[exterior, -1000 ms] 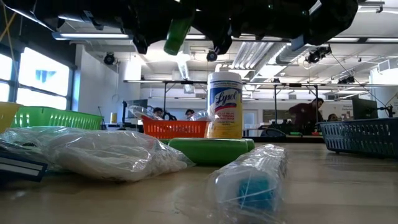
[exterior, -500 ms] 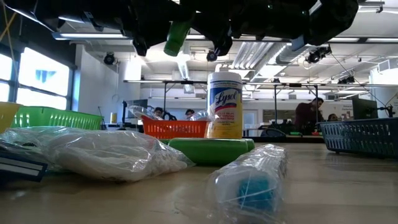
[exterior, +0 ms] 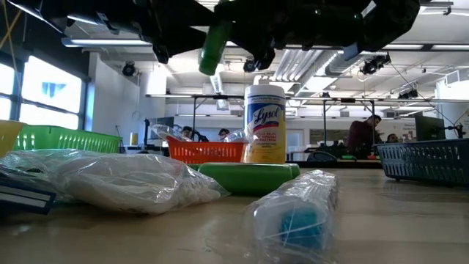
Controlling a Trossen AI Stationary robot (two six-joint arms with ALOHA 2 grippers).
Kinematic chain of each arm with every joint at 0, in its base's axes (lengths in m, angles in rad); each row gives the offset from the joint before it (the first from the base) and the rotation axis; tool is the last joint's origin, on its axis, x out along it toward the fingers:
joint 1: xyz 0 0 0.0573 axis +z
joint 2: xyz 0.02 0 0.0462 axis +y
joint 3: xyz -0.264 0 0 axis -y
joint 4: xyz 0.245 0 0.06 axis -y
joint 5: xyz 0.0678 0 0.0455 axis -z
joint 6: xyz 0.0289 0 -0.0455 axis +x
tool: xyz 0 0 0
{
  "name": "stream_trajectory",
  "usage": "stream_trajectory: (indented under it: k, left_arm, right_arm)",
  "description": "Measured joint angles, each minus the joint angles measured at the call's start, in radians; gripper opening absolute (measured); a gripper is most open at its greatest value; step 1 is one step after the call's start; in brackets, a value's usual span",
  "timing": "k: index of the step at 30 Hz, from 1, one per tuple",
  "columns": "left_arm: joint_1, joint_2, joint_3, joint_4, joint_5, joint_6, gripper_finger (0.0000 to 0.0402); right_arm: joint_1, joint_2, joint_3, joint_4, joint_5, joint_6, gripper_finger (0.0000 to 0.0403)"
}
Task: Pick & Place Travel size toiletries
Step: Put the green shampoo into the top black bin
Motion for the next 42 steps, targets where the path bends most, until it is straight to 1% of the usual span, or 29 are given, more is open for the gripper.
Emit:
stream_trajectory:
  k: [4, 8, 15, 21, 27, 31, 35, 39, 42]
  left_arm:
    - [0.0, -0.071, 0.001, -0.093, 0.001, -0.008, 0.0234]
    - [0.0, -0.123, 0.001, -0.17, 0.003, -0.027, 0.0234]
    - [0.0, -0.133, 0.001, -0.218, 0.007, -0.029, 0.0235]
    - [0.0, -0.132, 0.001, -0.246, 0.007, -0.035, 0.0235]
    - [0.0, -0.132, 0.001, -0.248, 0.007, -0.035, 0.0235]
    - [0.0, -0.132, 0.001, -0.248, 0.007, -0.035, 0.0235]
    - [0.0, -0.132, 0.001, -0.248, 0.007, -0.035, 0.0235]
    - [0.0, -0.132, 0.001, -0.248, 0.007, -0.043, 0.0235]
    - [0.0, -0.132, 0.001, -0.256, 0.007, -0.053, 0.0235]
  right_arm:
    - [-0.013, -0.058, 0.0, -0.116, -0.005, 0.0, 0.0161]
    - [-0.029, -0.148, 0.0, -0.27, -0.027, -0.012, 0.016]
    - [-0.046, -0.343, 0.0, -0.661, -0.018, 0.01, 0.0162]
    - [-0.045, -0.535, 0.0, -1.012, 0.074, 0.117, 0.0157]
    - [-0.045, -0.681, 0.0, -1.336, 0.191, 0.316, 0.016]
    - [-0.045, -0.719, 0.0, -1.546, 0.25, 0.441, 0.0157]
    - [-0.045, -0.715, 0.0, -1.702, 0.269, 0.574, 0.0161]
    - [-0.044, -0.686, 0.0, -1.806, 0.238, 0.675, 0.0159]
    - [-0.043, -0.663, -0.007, -1.834, 0.195, 0.73, 0.0158]
